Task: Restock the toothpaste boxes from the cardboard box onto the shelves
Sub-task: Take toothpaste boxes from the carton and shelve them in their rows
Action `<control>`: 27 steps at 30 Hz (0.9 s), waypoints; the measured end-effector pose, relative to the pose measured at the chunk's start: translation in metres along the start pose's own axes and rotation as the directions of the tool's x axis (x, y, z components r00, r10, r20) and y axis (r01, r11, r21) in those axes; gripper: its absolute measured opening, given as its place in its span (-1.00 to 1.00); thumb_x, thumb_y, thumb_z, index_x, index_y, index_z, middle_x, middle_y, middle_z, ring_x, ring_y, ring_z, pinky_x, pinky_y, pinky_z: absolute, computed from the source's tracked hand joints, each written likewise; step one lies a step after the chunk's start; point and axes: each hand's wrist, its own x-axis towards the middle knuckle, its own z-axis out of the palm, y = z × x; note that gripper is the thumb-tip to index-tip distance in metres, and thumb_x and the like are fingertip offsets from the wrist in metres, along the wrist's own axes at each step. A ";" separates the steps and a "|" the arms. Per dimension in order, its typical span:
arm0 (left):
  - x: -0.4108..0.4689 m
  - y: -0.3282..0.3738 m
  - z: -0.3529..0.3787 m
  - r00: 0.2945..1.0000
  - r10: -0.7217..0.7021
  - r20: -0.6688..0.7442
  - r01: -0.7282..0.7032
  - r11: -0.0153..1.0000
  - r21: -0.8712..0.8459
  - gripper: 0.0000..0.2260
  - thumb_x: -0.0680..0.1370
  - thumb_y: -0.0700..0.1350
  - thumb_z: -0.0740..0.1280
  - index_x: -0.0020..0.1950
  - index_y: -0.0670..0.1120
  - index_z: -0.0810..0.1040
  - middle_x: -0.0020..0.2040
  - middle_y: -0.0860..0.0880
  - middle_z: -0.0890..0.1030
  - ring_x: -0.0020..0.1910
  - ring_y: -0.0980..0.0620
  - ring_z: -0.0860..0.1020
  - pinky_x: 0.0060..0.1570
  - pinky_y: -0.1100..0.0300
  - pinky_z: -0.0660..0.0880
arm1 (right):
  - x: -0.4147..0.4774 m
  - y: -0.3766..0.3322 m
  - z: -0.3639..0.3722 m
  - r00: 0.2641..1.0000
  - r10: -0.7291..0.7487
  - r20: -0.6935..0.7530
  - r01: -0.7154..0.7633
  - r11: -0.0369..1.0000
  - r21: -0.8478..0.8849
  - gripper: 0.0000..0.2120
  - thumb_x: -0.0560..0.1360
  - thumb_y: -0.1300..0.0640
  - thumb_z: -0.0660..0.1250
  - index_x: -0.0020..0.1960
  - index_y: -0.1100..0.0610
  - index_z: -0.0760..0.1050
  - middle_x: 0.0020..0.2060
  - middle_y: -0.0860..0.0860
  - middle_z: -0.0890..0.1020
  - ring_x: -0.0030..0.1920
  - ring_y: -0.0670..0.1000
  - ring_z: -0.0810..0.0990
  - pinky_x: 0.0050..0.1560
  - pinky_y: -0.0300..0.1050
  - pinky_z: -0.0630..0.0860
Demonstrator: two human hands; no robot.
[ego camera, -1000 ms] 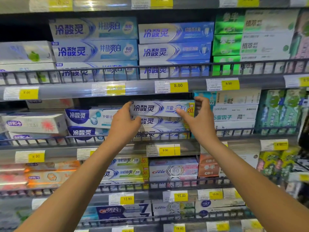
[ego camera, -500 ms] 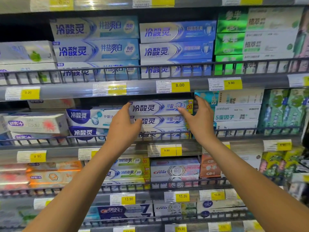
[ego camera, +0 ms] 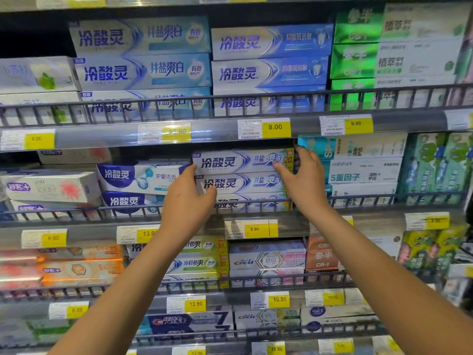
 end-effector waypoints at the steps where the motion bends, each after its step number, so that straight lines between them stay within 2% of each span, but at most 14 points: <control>1: 0.001 0.000 0.000 1.000 -0.003 0.004 0.003 1.000 0.000 -0.45 0.52 -0.07 0.32 0.48 -0.10 0.25 0.40 -0.08 0.42 0.35 -0.09 0.39 0.27 0.02 0.35 | 0.001 0.000 0.000 1.000 -0.001 0.000 0.001 1.000 -0.001 -0.43 0.48 -0.01 0.36 0.39 0.24 0.32 0.22 0.18 0.45 0.24 0.15 0.41 0.28 0.07 0.37; 8: 0.003 0.000 0.001 1.000 0.011 0.010 -0.012 0.999 0.039 -0.45 0.52 -0.06 0.31 0.48 -0.11 0.25 0.39 -0.11 0.43 0.33 -0.12 0.42 0.27 -0.03 0.39 | -0.001 0.003 0.004 1.000 0.012 -0.008 -0.012 1.000 0.024 -0.42 0.49 -0.01 0.36 0.41 0.21 0.29 0.25 0.17 0.42 0.28 0.15 0.38 0.31 0.09 0.34; 14: -0.003 0.005 0.005 0.995 0.104 -0.007 -0.101 0.975 0.196 -0.48 0.55 -0.04 0.27 0.48 -0.14 0.24 0.36 -0.09 0.46 0.27 -0.12 0.45 0.11 0.05 0.41 | -0.005 0.007 0.006 0.999 0.019 -0.033 -0.016 0.996 0.083 -0.42 0.49 0.01 0.37 0.42 0.16 0.28 0.26 0.15 0.42 0.29 0.13 0.38 0.30 0.11 0.36; 19: -0.003 0.005 0.007 0.989 0.146 -0.003 -0.139 0.944 0.300 -0.47 0.56 -0.03 0.24 0.48 -0.18 0.21 0.41 -0.10 0.39 0.31 -0.12 0.41 0.12 0.01 0.40 | -0.004 0.008 0.008 0.999 0.017 -0.046 -0.012 0.995 0.102 -0.42 0.47 0.01 0.38 0.41 0.14 0.29 0.24 0.13 0.44 0.25 0.13 0.43 0.25 0.14 0.41; 21: -0.003 0.004 0.006 0.986 0.166 -0.023 -0.151 0.940 0.305 -0.51 0.56 -0.03 0.23 0.44 -0.19 0.26 0.38 -0.13 0.42 0.28 -0.13 0.43 0.10 0.02 0.41 | -0.004 0.009 0.009 0.999 0.022 -0.040 -0.018 0.995 0.100 -0.41 0.47 0.01 0.38 0.42 0.14 0.28 0.25 0.13 0.43 0.26 0.13 0.42 0.27 0.13 0.41; 25: -0.013 0.003 -0.003 0.973 0.219 -0.067 -0.191 0.936 0.295 -0.52 0.57 0.00 0.23 0.45 -0.14 0.29 0.37 -0.09 0.43 0.22 -0.10 0.49 0.06 0.05 0.44 | -0.006 0.009 0.010 0.999 0.014 -0.053 -0.010 0.997 0.073 -0.38 0.47 0.00 0.39 0.43 0.16 0.26 0.28 0.14 0.41 0.28 0.15 0.38 0.32 0.11 0.34; 27: -0.021 -0.004 -0.012 0.959 0.257 -0.123 -0.217 0.939 0.267 -0.55 0.55 0.00 0.27 0.40 -0.13 0.36 0.31 -0.08 0.48 0.17 -0.09 0.52 0.04 0.06 0.45 | -0.013 0.005 0.012 0.990 -0.020 -0.140 0.021 1.000 -0.001 -0.37 0.47 0.00 0.38 0.43 0.20 0.24 0.29 0.17 0.38 0.31 0.15 0.31 0.36 0.00 0.23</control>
